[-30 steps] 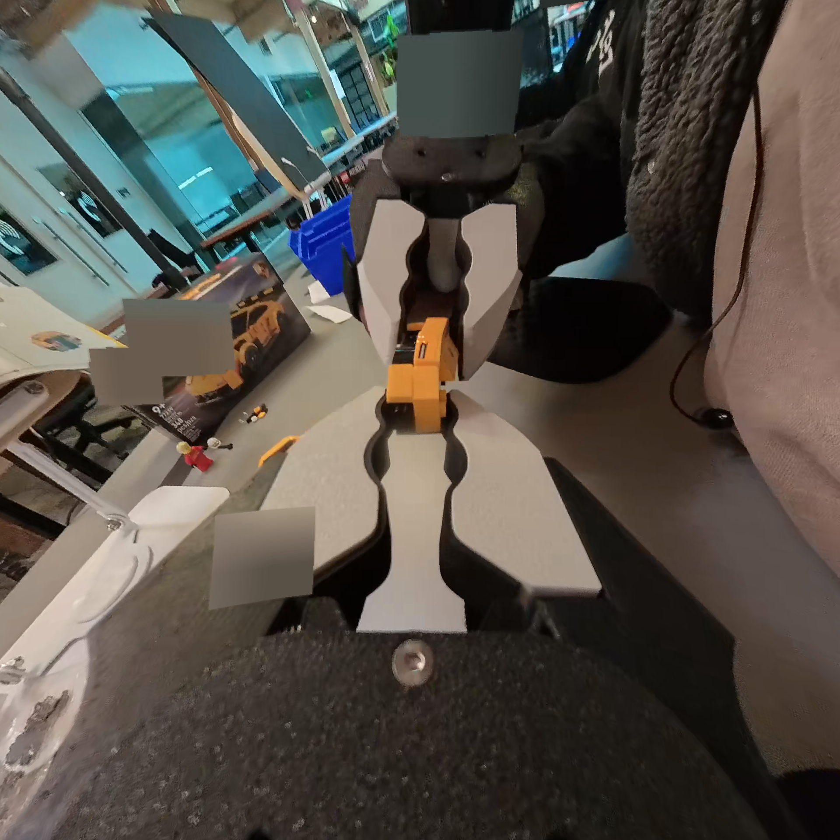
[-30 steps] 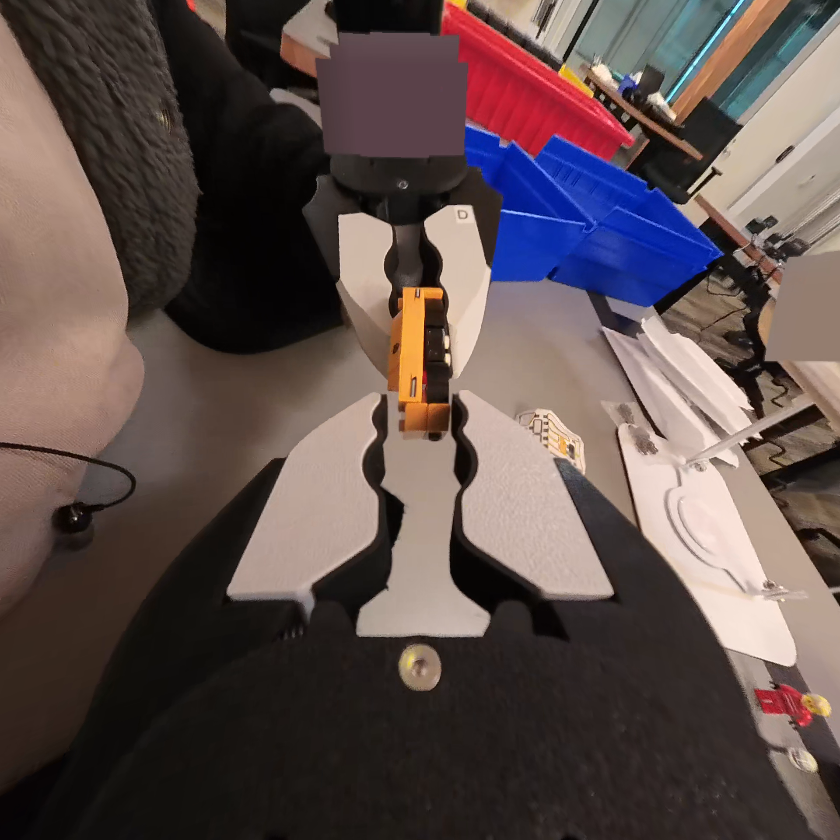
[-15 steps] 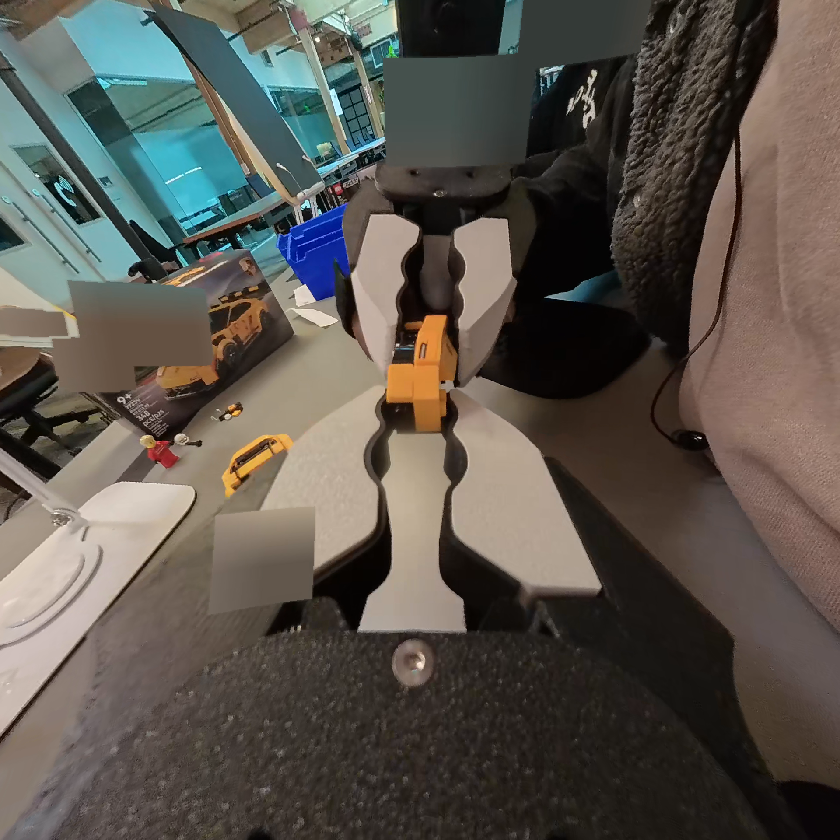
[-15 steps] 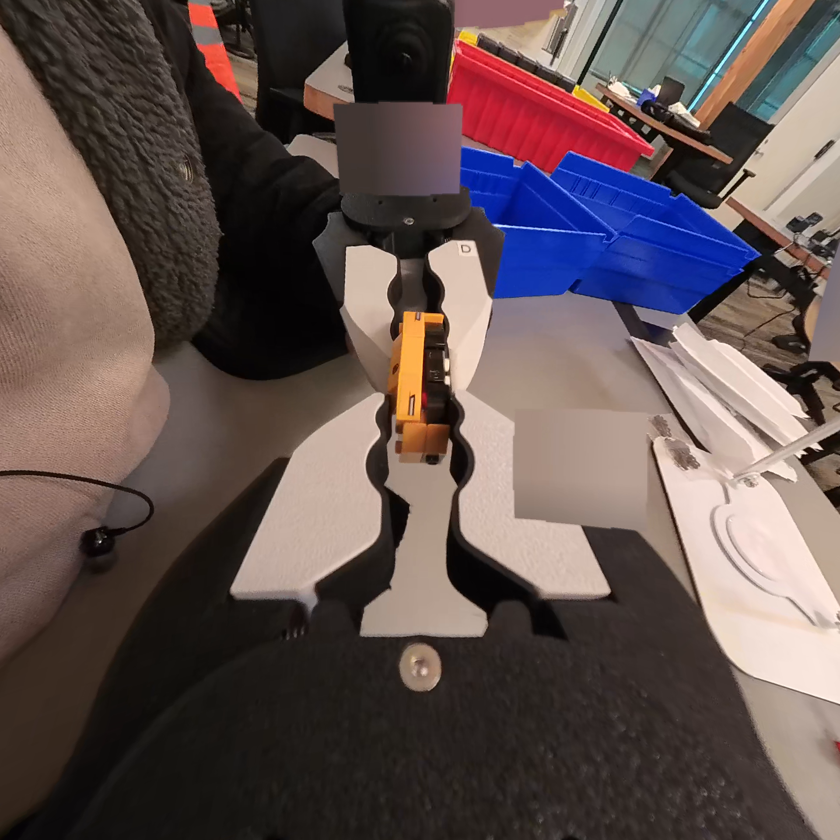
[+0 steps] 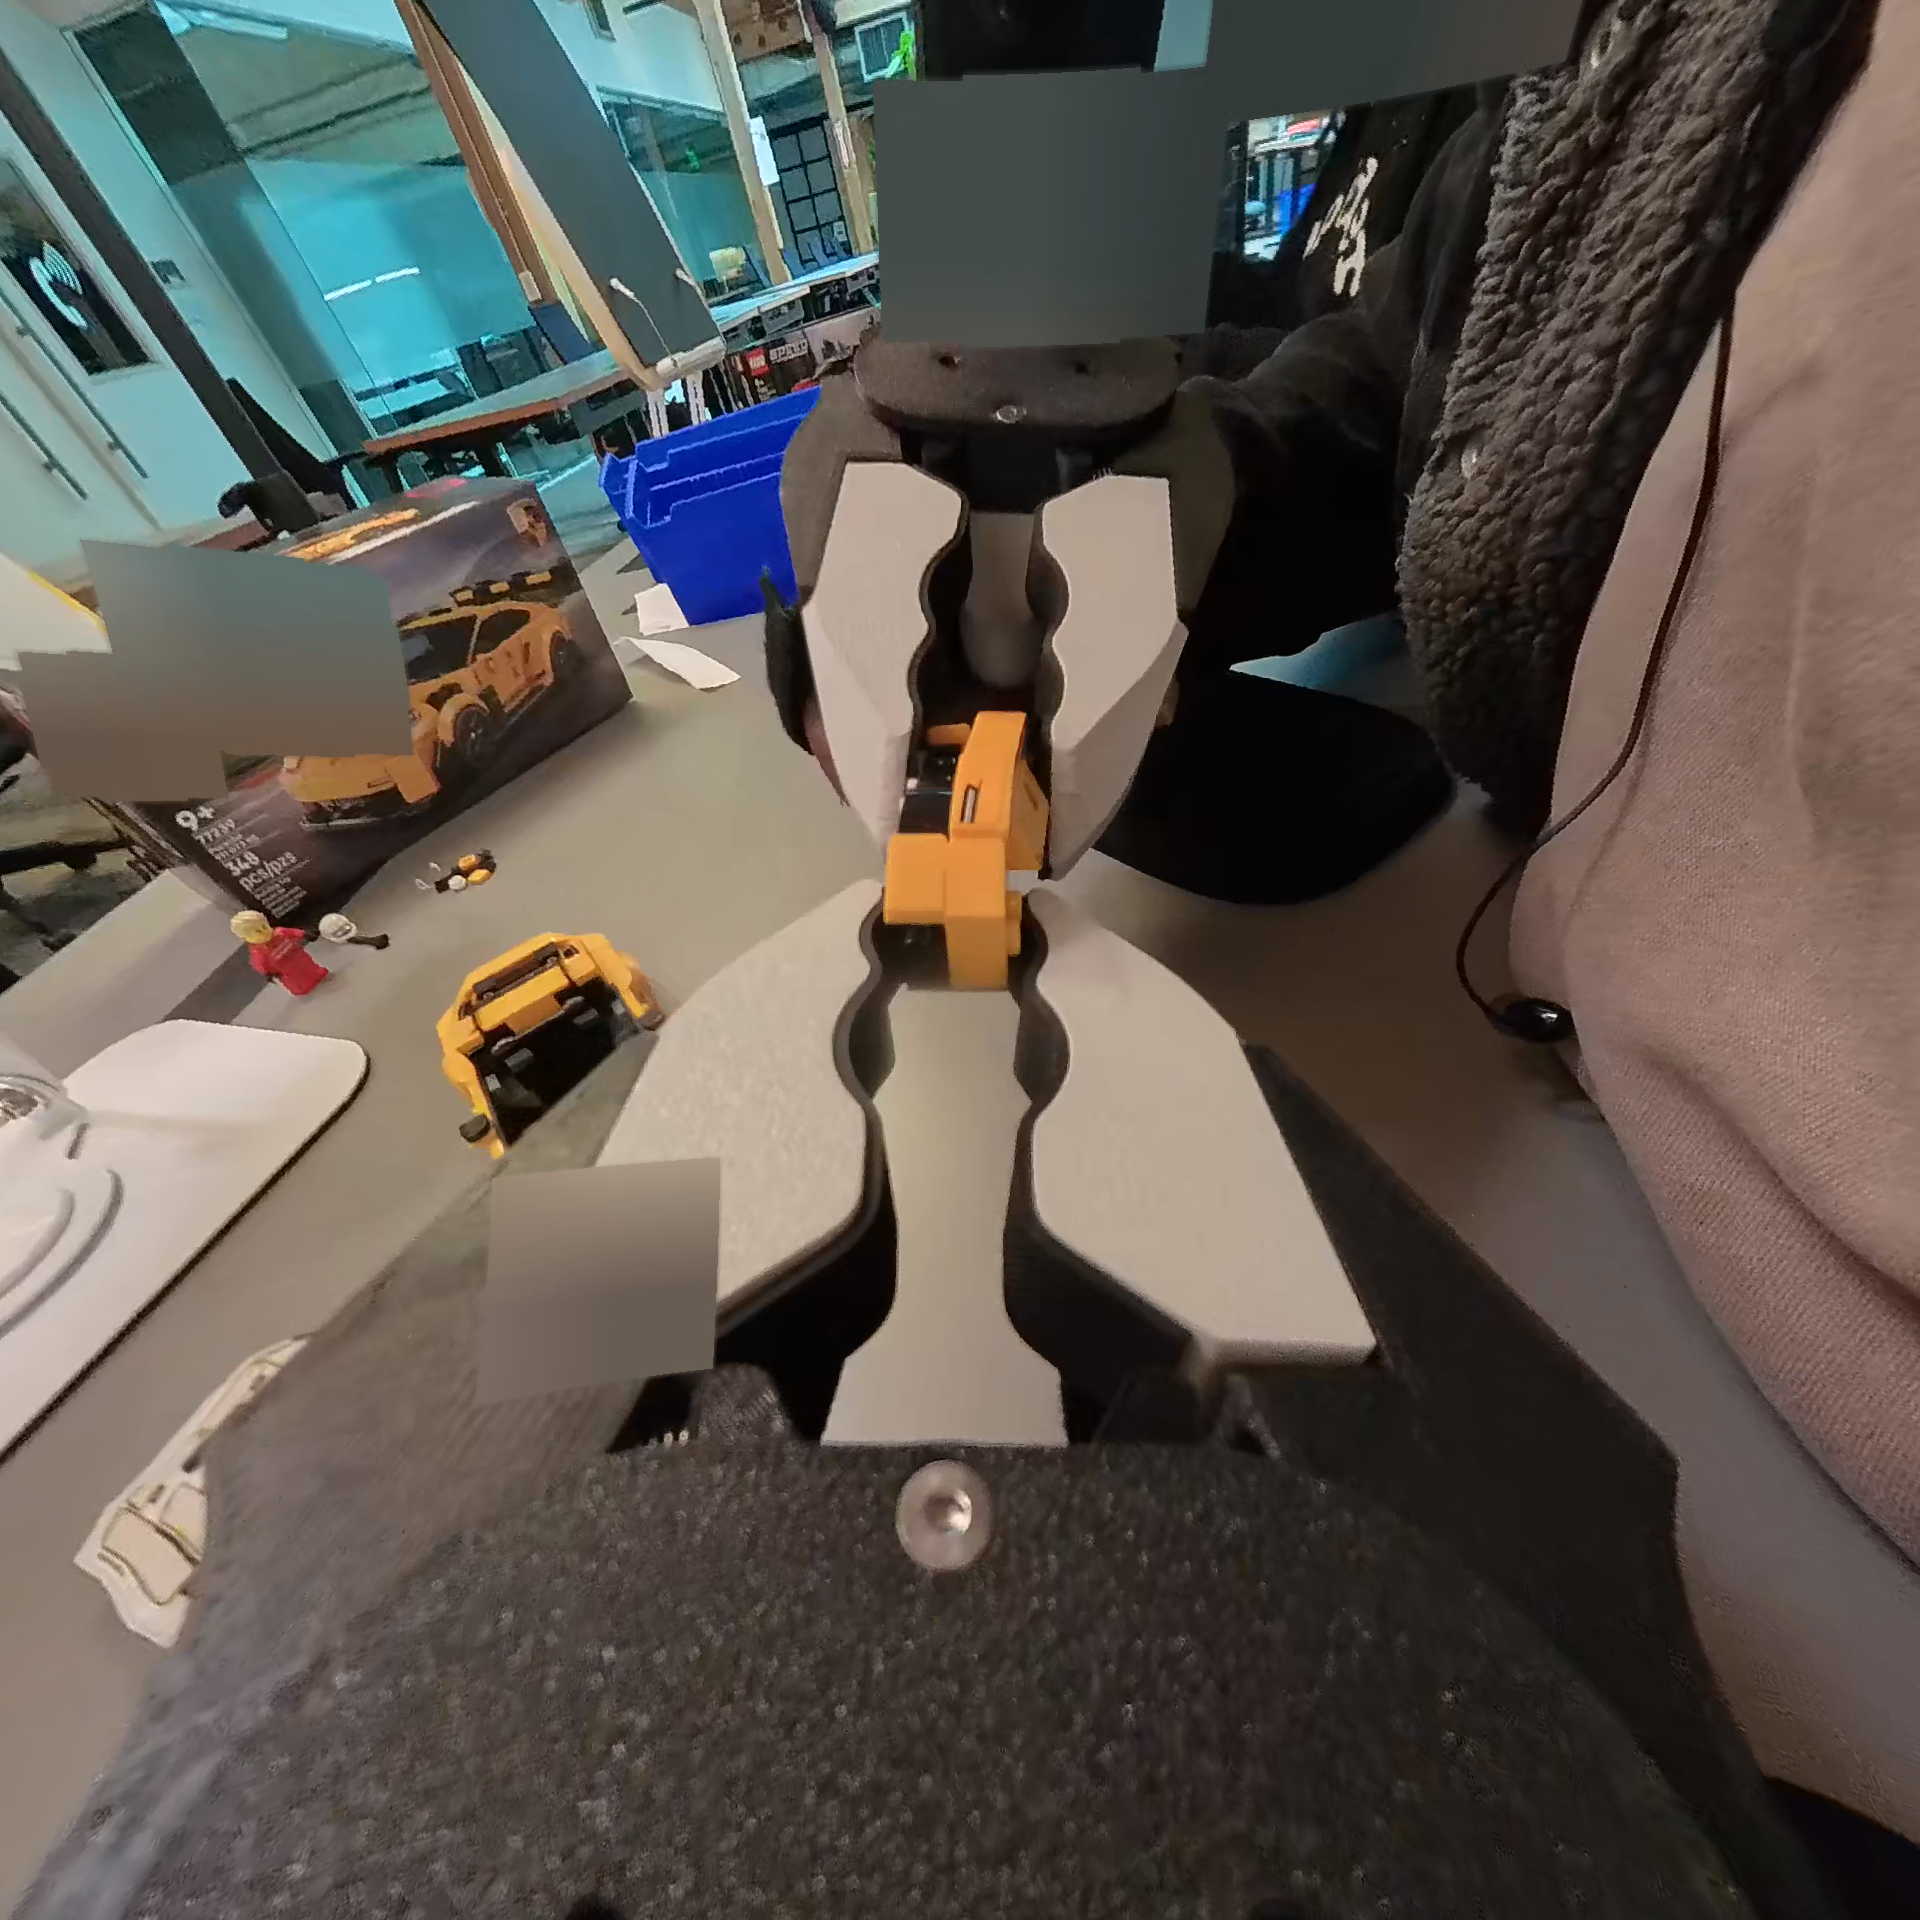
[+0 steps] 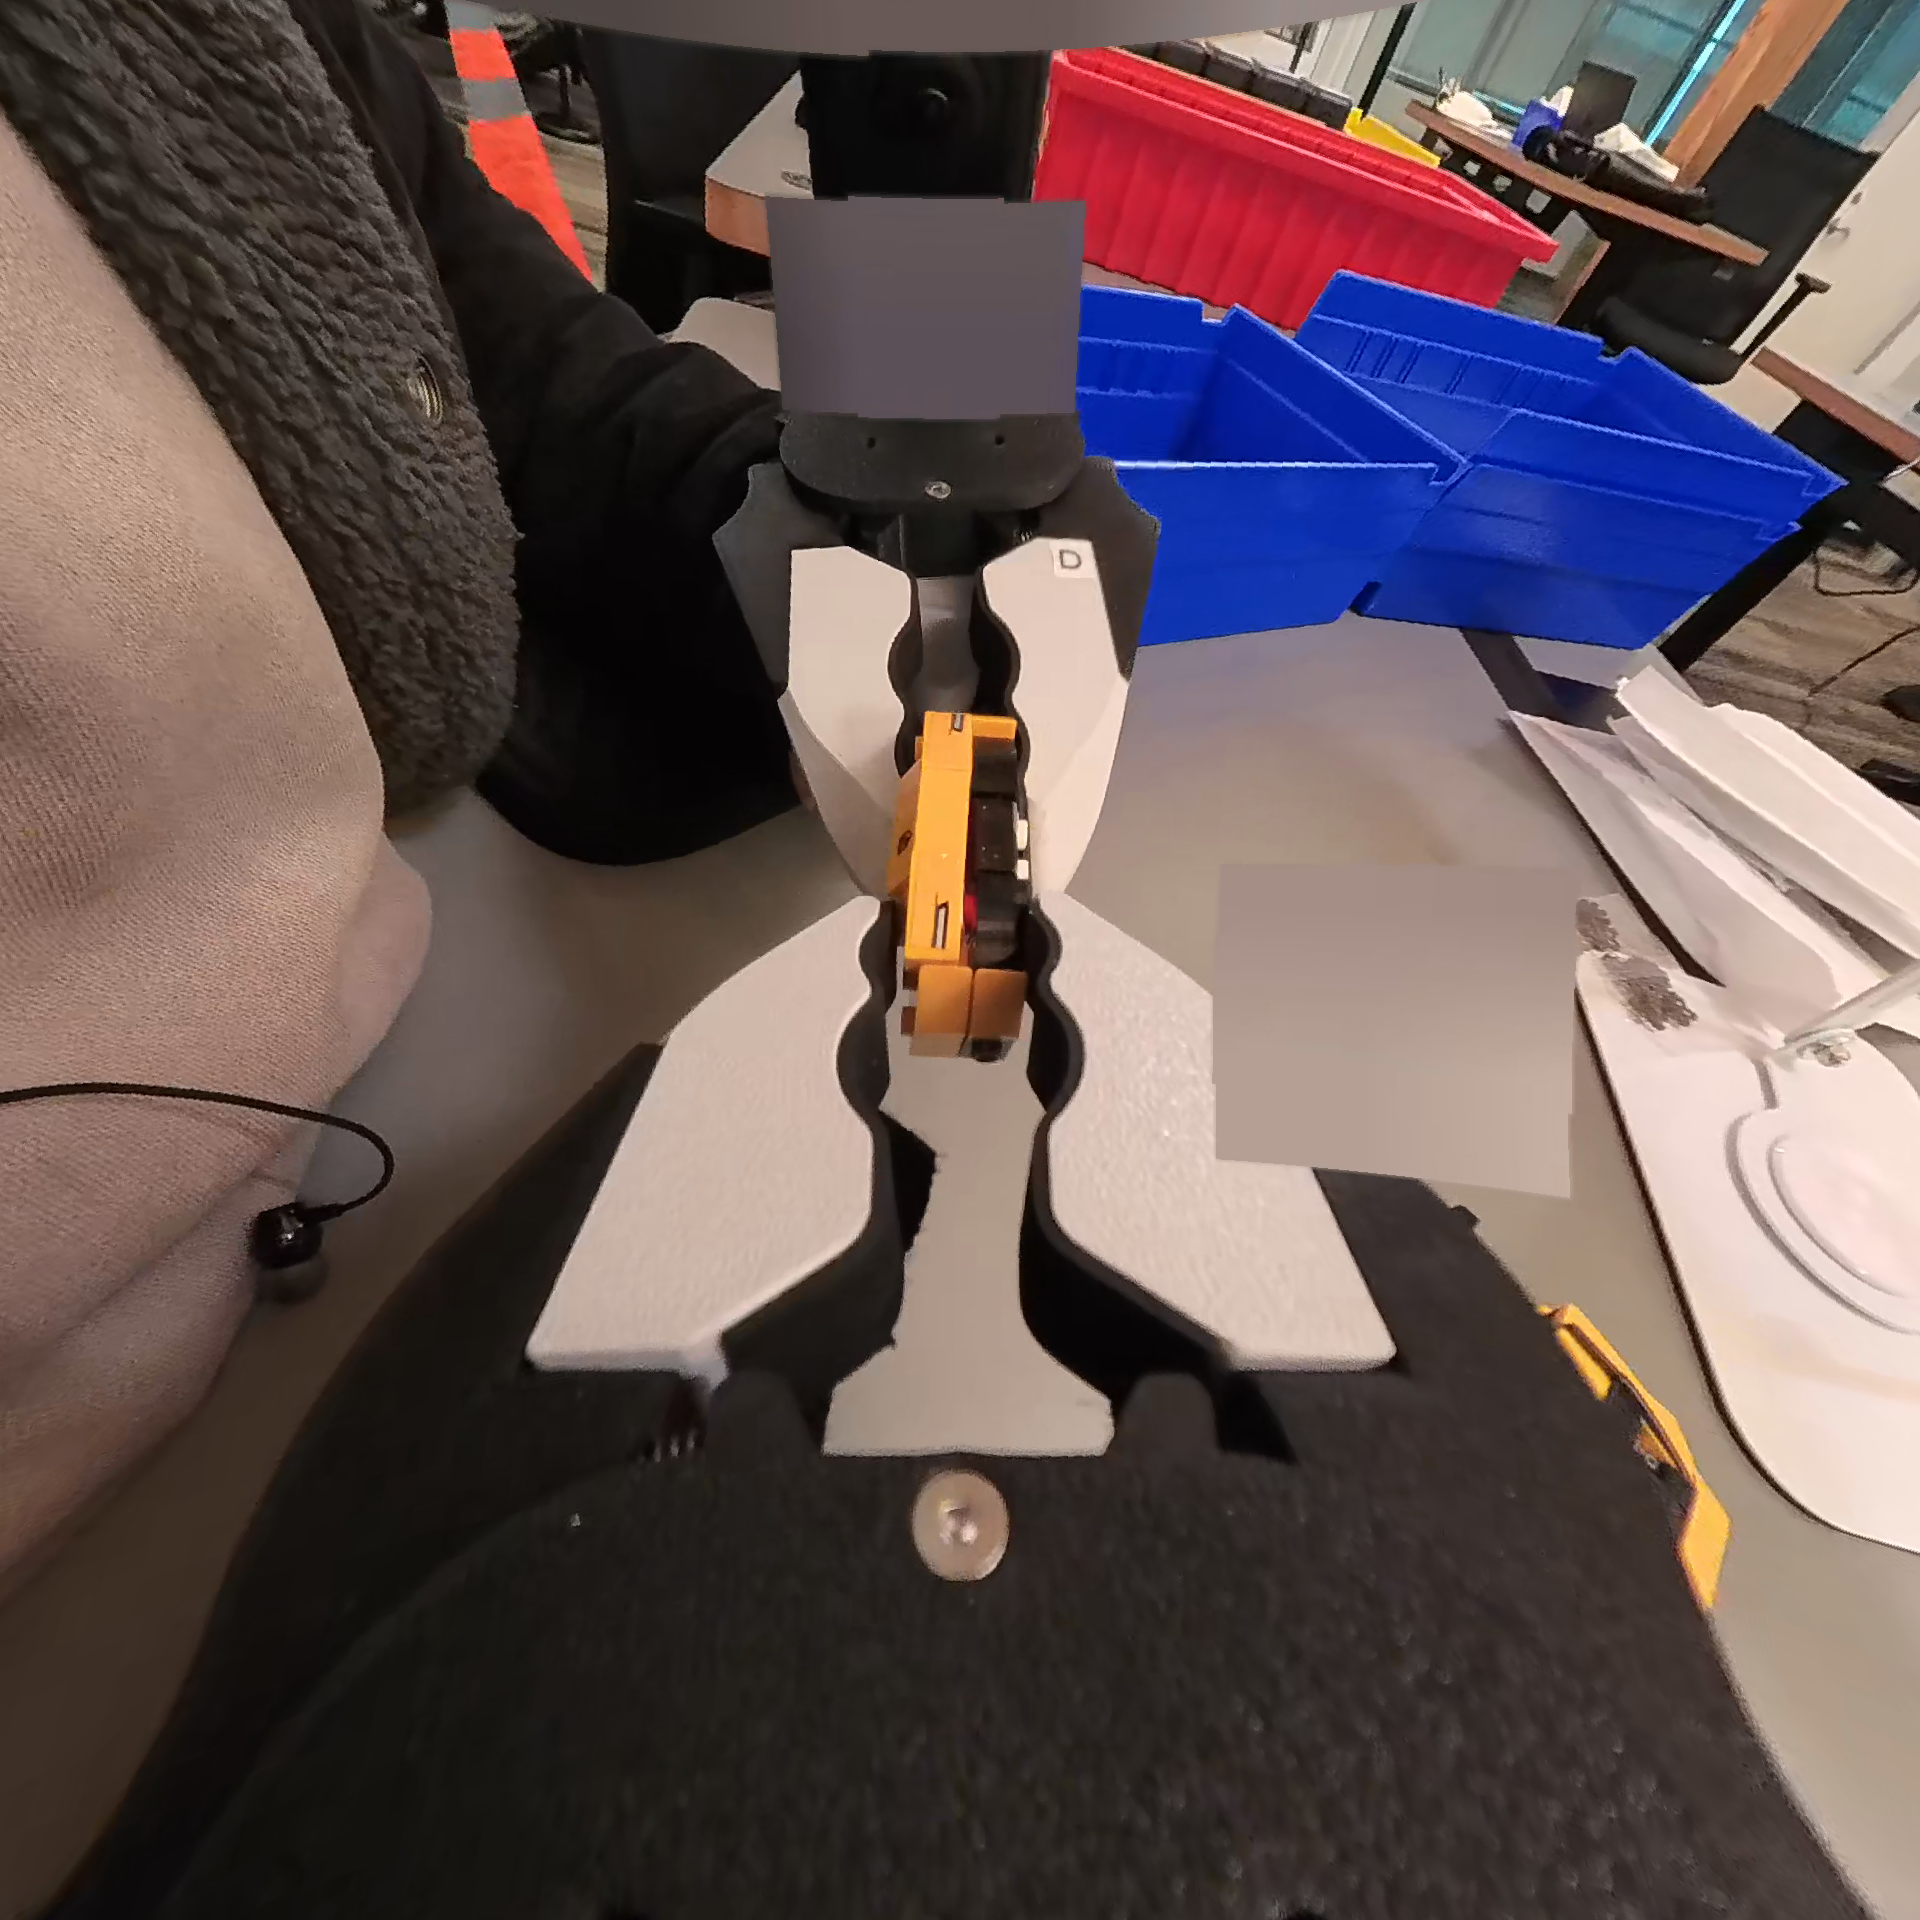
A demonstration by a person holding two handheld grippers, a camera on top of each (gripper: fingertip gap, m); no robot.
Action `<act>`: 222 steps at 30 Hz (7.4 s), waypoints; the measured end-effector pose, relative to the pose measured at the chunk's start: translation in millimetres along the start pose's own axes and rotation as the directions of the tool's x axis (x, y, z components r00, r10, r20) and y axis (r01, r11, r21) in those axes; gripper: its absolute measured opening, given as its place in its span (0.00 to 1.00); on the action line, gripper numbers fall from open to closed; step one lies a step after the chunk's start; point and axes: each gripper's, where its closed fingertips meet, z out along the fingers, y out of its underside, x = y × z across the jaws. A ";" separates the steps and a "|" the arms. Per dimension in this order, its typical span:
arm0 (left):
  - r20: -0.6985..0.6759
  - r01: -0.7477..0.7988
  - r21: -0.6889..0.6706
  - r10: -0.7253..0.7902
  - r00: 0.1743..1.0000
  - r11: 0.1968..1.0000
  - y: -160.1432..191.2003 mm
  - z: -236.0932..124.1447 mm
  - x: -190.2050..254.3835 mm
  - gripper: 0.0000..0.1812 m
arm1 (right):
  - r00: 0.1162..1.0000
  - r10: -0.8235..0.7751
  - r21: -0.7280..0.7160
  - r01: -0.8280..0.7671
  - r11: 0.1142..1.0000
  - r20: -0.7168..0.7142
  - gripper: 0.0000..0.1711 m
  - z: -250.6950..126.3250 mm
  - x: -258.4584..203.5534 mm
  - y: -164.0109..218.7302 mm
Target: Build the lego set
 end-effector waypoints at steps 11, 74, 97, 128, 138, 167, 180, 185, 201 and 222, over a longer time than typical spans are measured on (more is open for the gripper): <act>-0.011 0.094 0.008 -0.094 0.995 0.996 3.3 -0.3 1.6 0.11 | 0.999 0.036 0.014 -0.036 0.999 0.027 0.15 -3.2 -2.9 0.6; -0.100 0.704 -0.037 -0.704 0.703 0.709 23.5 4.5 -4.1 0.11 | 0.982 0.187 -0.044 -0.188 0.981 -0.034 0.20 -28.3 8.7 24.1; -0.139 0.940 -0.092 -0.939 0.316 0.330 31.3 18.7 4.6 0.21 | 0.903 0.430 -0.056 -0.430 0.901 -0.017 0.18 -18.8 11.3 46.1; 0.068 0.374 -0.417 -0.382 0.922 0.828 93.3 14.7 2.9 0.21 | 0.915 0.400 -0.399 -0.346 0.849 0.057 0.17 8.8 -3.3 108.0; 0.071 0.275 -0.494 -0.277 0.958 0.825 104.7 17.4 6.8 0.18 | 0.943 0.326 -0.425 -0.267 0.865 0.073 0.19 6.1 -4.0 110.0; 0.050 0.139 -0.546 -0.134 0.990 0.826 110.6 10.9 8.3 0.14 | 0.883 0.417 -0.574 -0.231 0.785 0.214 0.10 31.1 -2.3 106.6; -0.001 0.102 -0.545 -0.122 0.993 0.832 108.5 12.6 18.1 0.14 | 0.720 0.666 -0.564 -0.474 0.676 0.193 0.09 26.4 0.2 106.7; 0.007 0.112 -0.546 -0.130 0.992 0.830 108.6 12.2 17.4 0.14 | 0.728 0.653 -0.527 -0.480 0.701 0.207 0.09 23.6 2.9 98.5; -0.019 0.154 -0.533 -0.194 0.981 0.832 107.1 10.6 21.6 0.19 | 0.904 0.393 -0.611 -0.217 0.761 0.168 0.10 20.6 15.4 123.2; 0.060 0.271 -0.387 -0.269 0.961 0.881 87.9 6.7 -6.9 0.17 | 0.979 0.172 -0.547 -0.084 0.833 0.112 0.09 10.2 18.1 128.8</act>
